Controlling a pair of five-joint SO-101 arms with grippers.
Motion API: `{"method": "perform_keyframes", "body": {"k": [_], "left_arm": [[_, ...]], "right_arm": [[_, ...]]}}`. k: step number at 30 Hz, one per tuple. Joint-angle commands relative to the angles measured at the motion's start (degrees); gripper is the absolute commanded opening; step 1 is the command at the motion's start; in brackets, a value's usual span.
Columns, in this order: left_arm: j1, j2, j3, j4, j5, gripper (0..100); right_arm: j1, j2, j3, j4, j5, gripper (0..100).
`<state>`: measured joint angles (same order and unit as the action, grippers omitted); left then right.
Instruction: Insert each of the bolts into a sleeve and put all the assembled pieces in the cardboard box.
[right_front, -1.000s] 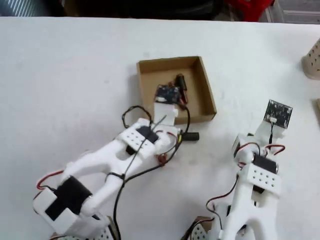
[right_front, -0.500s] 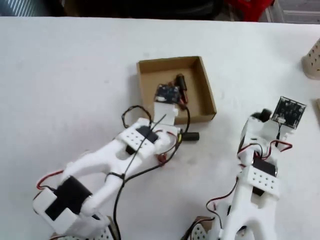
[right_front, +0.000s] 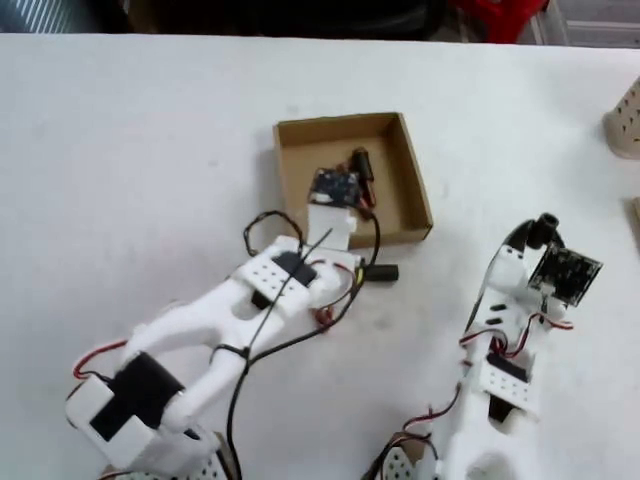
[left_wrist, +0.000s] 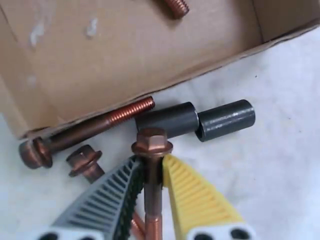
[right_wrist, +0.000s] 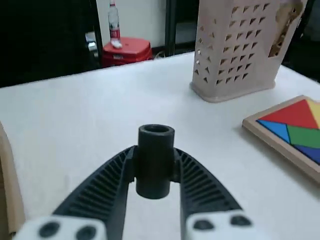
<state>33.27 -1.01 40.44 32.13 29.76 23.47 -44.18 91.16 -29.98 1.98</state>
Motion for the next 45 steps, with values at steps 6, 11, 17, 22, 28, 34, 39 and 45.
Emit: {"method": "perform_keyframes", "body": {"k": [6, 11, 17, 22, 28, 34, 39, 45], "left_arm": [[-1.3, -2.9, -0.4, -1.8, -0.5, 3], [-1.2, -2.9, 0.1, -1.8, -0.5, 3], [-1.2, -3.3, 4.5, -9.6, -0.5, 3], [-0.9, -3.3, 5.5, -11.4, -0.5, 3], [-0.8, -3.3, 5.6, -11.5, -0.5, 3], [-0.8, -3.3, 5.6, -11.5, -0.5, 3], [-0.8, -3.3, 5.6, -11.5, -0.5, 3], [-0.8, -3.3, 5.7, -11.5, -0.5, 3]], "right_arm": [[-1.4, -1.3, 0.0, -8.8, 0.0, 1.7], [-4.2, -1.3, 0.0, -8.8, 0.0, 1.7], [-6.3, -1.3, 0.0, -9.2, -0.1, 1.6], [-6.5, -1.2, 0.4, -13.6, -0.1, 1.6], [-6.5, -1.2, 0.4, -13.5, -0.1, 1.6], [-8.7, -1.2, 0.3, -13.7, -0.1, 1.6], [-11.5, -1.0, -0.6, -13.8, -0.1, 1.5], [-11.8, 9.7, -6.2, -16.6, -0.1, 1.5]]}}
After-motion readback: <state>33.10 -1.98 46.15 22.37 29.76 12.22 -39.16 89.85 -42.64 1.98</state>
